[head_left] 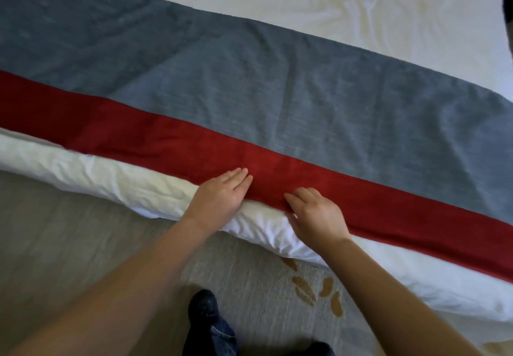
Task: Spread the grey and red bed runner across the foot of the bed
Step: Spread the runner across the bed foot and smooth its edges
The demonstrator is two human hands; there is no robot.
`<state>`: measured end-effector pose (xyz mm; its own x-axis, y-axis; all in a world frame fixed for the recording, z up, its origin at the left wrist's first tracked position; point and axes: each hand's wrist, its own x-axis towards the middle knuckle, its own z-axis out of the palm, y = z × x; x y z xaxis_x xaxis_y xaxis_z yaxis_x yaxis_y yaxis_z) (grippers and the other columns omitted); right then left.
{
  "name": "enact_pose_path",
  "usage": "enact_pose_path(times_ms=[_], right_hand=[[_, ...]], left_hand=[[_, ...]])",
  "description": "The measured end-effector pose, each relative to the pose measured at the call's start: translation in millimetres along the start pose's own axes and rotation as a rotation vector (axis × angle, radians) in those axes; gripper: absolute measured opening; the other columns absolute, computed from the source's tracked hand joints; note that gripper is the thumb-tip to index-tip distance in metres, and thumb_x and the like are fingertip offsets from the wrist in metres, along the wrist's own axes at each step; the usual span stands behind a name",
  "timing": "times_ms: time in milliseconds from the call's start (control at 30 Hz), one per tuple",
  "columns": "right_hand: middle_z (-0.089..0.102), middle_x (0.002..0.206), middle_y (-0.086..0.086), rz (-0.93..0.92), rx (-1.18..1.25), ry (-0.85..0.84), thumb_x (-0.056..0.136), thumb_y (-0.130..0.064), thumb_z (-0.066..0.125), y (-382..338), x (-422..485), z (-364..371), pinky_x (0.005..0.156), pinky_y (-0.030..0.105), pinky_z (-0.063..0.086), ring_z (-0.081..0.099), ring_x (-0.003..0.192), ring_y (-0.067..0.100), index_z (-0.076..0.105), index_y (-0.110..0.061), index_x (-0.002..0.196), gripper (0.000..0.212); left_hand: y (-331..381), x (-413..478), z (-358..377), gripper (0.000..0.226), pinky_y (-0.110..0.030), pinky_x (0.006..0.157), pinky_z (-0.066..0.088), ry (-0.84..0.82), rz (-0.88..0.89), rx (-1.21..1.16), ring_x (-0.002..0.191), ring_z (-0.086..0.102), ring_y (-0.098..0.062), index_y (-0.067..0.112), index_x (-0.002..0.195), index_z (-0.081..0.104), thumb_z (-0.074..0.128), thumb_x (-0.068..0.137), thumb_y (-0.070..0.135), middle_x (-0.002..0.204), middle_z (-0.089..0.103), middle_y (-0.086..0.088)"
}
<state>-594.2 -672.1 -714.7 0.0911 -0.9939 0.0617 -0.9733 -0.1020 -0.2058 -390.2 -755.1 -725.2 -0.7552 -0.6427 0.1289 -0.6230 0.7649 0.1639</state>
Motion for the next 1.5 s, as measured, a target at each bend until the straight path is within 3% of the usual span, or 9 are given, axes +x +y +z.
enact_pose_path(times_ms=[200,400,567,700,867,1067,1167,1300,1500], right_hand=[[0.055,0.054,0.001,-0.04,0.007,0.049,0.049,-0.001,0.088,-54.9,40.4,28.6,0.032,0.02,0.034,0.055,0.049,0.02,0.069,-0.011,0.057,0.023],[0.06,0.061,0.003,-0.03,0.025,0.084,0.055,0.002,0.084,-63.6,40.8,30.4,0.034,0.025,0.041,0.058,0.052,0.022,0.074,-0.008,0.07,0.02],[0.063,0.067,0.003,-0.114,0.086,0.114,0.063,-0.005,0.082,-109.2,88.3,38.7,0.039,0.028,0.045,0.06,0.056,0.022,0.076,-0.008,0.081,0.019],[0.057,0.057,0.0,-0.164,0.037,0.114,0.057,-0.005,0.085,-153.9,124.1,55.3,0.035,0.023,0.04,0.055,0.049,0.017,0.072,-0.013,0.064,0.017],[0.054,0.055,-0.001,-0.178,0.007,0.087,0.054,-0.003,0.086,-161.0,121.0,59.3,0.035,0.022,0.035,0.052,0.047,0.017,0.071,-0.013,0.062,0.02],[0.06,0.063,-0.001,-0.226,0.041,0.064,0.057,-0.017,0.085,-189.1,153.3,56.2,0.039,0.023,0.043,0.057,0.054,0.018,0.074,-0.013,0.073,0.02],[0.056,0.057,-0.004,-0.216,-0.032,0.019,0.05,-0.014,0.088,-213.2,169.6,63.0,0.035,0.019,0.035,0.053,0.048,0.013,0.07,-0.017,0.061,0.021],[0.051,0.052,-0.002,-0.172,-0.049,0.017,0.047,-0.004,0.088,-220.7,166.5,72.0,0.032,0.02,0.032,0.051,0.045,0.015,0.066,-0.015,0.055,0.026],[0.061,0.068,0.0,-0.257,0.125,0.013,0.065,-0.023,0.08,-229.6,195.7,66.7,0.041,0.026,0.046,0.058,0.057,0.019,0.072,-0.012,0.075,0.017]], left_hand=[[-57.1,-29.6,-10.5,0.057,-0.031,0.064,0.06,-0.046,0.028,0.06,0.092,0.071,-0.024,0.001,0.098,0.074,0.086,0.044,-0.011,0.104,0.072,-0.015],[-79.8,-43.6,-10.5,0.049,-0.035,0.077,0.059,-0.022,0.108,-0.01,0.103,0.068,-0.024,0.0,0.104,0.072,0.082,0.058,-0.01,0.111,0.069,-0.015],[-133.7,-52.4,-21.5,0.036,-0.039,0.082,0.058,0.031,0.023,0.092,0.105,0.066,-0.029,-0.003,0.109,0.069,0.047,0.08,-0.006,0.115,0.067,-0.018],[-167.1,-69.8,-34.3,0.048,-0.036,0.073,0.06,-0.001,-0.013,0.066,0.098,0.069,-0.027,-0.001,0.103,0.072,0.082,0.058,-0.011,0.109,0.07,-0.017],[-168.6,-83.9,-38.1,0.052,-0.033,0.074,0.059,-0.041,0.017,-0.027,0.096,0.07,-0.023,0.001,0.099,0.074,0.088,0.05,-0.006,0.106,0.071,-0.013],[-209.7,-93.6,-40.5,0.035,-0.039,0.082,0.058,0.051,-0.053,0.072,0.104,0.066,-0.029,-0.002,0.109,0.069,0.051,0.08,-0.007,0.114,0.067,-0.018],[-231.0,-102.8,-48.1,0.049,-0.038,0.074,0.06,-0.006,-0.103,0.058,0.098,0.069,-0.027,-0.001,0.106,0.071,0.078,0.059,-0.014,0.11,0.069,-0.017],[-231.5,-108.4,-50.3,0.058,-0.034,0.07,0.06,-0.082,-0.102,-0.017,0.095,0.07,-0.024,0.002,0.102,0.073,0.087,0.047,-0.01,0.106,0.071,-0.014],[-254.1,-105.8,-61.2,0.06,-0.04,0.106,0.039,-0.153,-0.06,0.082,0.123,0.055,-0.024,0.005,0.128,0.057,0.072,0.071,0.016,0.132,0.058,-0.011]])
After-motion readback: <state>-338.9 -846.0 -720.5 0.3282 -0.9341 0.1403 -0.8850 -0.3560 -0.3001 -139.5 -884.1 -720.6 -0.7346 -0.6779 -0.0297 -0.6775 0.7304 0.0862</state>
